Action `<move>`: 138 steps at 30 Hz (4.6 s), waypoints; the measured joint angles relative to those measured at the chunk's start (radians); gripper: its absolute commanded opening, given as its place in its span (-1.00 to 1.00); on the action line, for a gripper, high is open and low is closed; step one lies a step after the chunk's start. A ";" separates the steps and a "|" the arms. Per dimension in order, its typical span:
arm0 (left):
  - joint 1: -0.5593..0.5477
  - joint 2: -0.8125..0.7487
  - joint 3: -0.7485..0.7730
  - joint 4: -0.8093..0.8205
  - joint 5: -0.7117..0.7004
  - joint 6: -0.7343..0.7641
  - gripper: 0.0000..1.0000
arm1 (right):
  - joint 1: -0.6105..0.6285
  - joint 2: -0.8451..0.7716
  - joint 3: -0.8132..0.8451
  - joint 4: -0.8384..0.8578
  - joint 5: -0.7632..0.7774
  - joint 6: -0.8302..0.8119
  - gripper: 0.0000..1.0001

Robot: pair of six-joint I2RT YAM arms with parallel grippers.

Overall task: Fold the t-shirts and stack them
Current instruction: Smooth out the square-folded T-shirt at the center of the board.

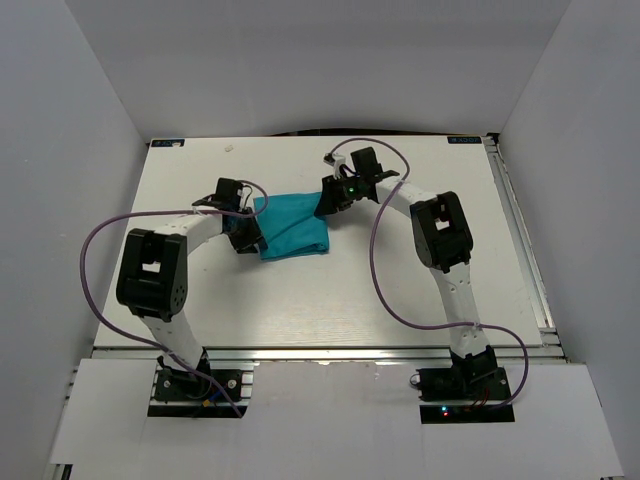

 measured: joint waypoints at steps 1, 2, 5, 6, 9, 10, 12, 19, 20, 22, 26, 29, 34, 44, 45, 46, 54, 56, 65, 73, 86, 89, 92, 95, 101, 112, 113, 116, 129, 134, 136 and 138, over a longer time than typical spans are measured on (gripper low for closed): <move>0.003 0.009 0.000 -0.005 -0.004 -0.004 0.13 | -0.001 0.000 0.000 0.001 -0.007 -0.002 0.02; 0.005 0.014 0.000 -0.008 -0.008 -0.010 0.20 | -0.001 0.000 0.002 0.001 -0.017 -0.005 0.07; 0.010 0.012 0.007 -0.032 -0.011 -0.016 0.36 | -0.002 -0.002 0.004 0.002 -0.034 -0.008 0.11; 0.012 0.009 0.020 -0.043 -0.011 -0.019 0.37 | -0.002 -0.004 0.003 0.002 -0.037 -0.008 0.12; 0.015 -0.014 0.085 -0.069 -0.012 -0.028 0.38 | -0.006 -0.028 -0.009 0.006 -0.044 -0.010 0.13; 0.016 -0.030 0.105 -0.072 -0.013 -0.030 0.38 | -0.008 -0.045 -0.020 0.005 -0.045 -0.011 0.14; 0.016 -0.072 0.134 -0.073 -0.016 -0.031 0.34 | -0.014 -0.088 -0.045 0.006 -0.047 -0.019 0.16; 0.021 -0.198 0.140 -0.066 0.013 -0.041 0.03 | -0.037 -0.298 -0.156 0.006 -0.043 -0.139 -0.23; 0.022 -0.204 0.126 -0.057 0.025 -0.043 0.02 | -0.039 -0.322 -0.176 0.006 -0.043 -0.157 -0.29; 0.023 -0.209 0.091 -0.047 0.046 -0.050 -0.07 | -0.036 -0.358 -0.208 -0.003 -0.044 -0.208 -0.51; 0.023 -0.209 0.031 -0.045 0.079 -0.063 -0.16 | -0.011 -0.362 -0.229 -0.039 -0.040 -0.281 -0.77; 0.023 -0.208 0.026 -0.037 0.098 -0.070 -0.16 | 0.023 -0.348 -0.240 -0.072 -0.031 -0.315 -0.84; 0.023 -0.204 0.026 -0.007 0.118 -0.075 -0.16 | 0.087 -0.307 -0.246 -0.101 -0.010 -0.321 -0.88; 0.023 -0.101 0.063 0.016 0.131 -0.079 -0.16 | 0.112 -0.247 -0.275 -0.124 0.025 -0.322 -0.92; 0.023 -0.089 0.072 0.016 0.132 -0.079 -0.16 | 0.113 -0.247 -0.280 -0.126 0.028 -0.323 -0.92; 0.023 -0.081 0.081 0.017 0.133 -0.079 -0.16 | 0.116 -0.247 -0.287 -0.126 0.031 -0.323 -0.92; 0.023 -0.050 0.132 0.032 0.141 -0.078 -0.16 | 0.132 -0.261 -0.349 -0.105 0.047 -0.325 -0.94; 0.023 -0.041 0.138 0.035 0.145 -0.078 -0.16 | 0.137 -0.282 -0.367 -0.097 0.066 -0.326 -0.94; 0.023 -0.024 0.138 0.037 0.152 -0.078 -0.16 | 0.152 -0.373 -0.389 -0.053 0.107 -0.321 -0.94; 0.023 -0.024 0.138 0.037 0.152 -0.078 -0.15 | 0.157 -0.384 -0.394 -0.052 0.106 -0.313 -0.98; 0.029 -0.024 0.138 0.037 0.153 -0.078 -0.15 | 0.179 -0.384 -0.462 -0.055 0.109 -0.319 -1.00; 0.030 -0.024 0.138 0.037 0.153 -0.078 -0.15 | 0.184 -0.383 -0.469 -0.055 0.111 -0.322 -1.00; 0.030 -0.024 0.138 0.037 0.154 -0.078 -0.15 | 0.184 -0.379 -0.469 -0.055 0.115 -0.322 -1.00; 0.033 -0.024 0.138 0.037 0.155 -0.078 -0.15 | 0.184 -0.376 -0.480 -0.054 0.121 -0.322 -1.00; 0.035 -0.010 0.186 0.032 0.174 -0.079 -0.15 | 0.185 -0.353 -0.490 -0.048 0.118 -0.318 -1.00; 0.035 0.114 0.343 0.060 0.250 -0.106 -0.15 | 0.184 -0.351 -0.490 -0.031 0.103 -0.298 -1.00; 0.035 0.130 0.347 0.062 0.256 -0.109 -0.15 | 0.184 -0.351 -0.490 -0.029 0.100 -0.295 -1.00; 0.035 0.184 0.360 0.065 0.267 -0.116 -0.15 | 0.184 -0.359 -0.490 -0.027 0.083 -0.287 -1.00; 0.042 0.298 0.385 0.069 0.274 -0.108 -0.16 | 0.069 -0.594 -0.420 -0.019 -0.049 -0.256 -0.97; 0.051 0.313 0.385 0.082 0.274 -0.097 -0.15 | -0.013 -0.596 -0.407 -0.045 -0.064 -0.257 -0.93; 0.055 0.314 0.386 0.083 0.277 -0.096 -0.09 | -0.039 -0.598 -0.407 -0.060 -0.068 -0.257 -0.90; 0.056 0.314 0.402 0.081 0.282 -0.096 -0.02 | -0.055 -0.605 -0.407 -0.069 -0.072 -0.256 -0.88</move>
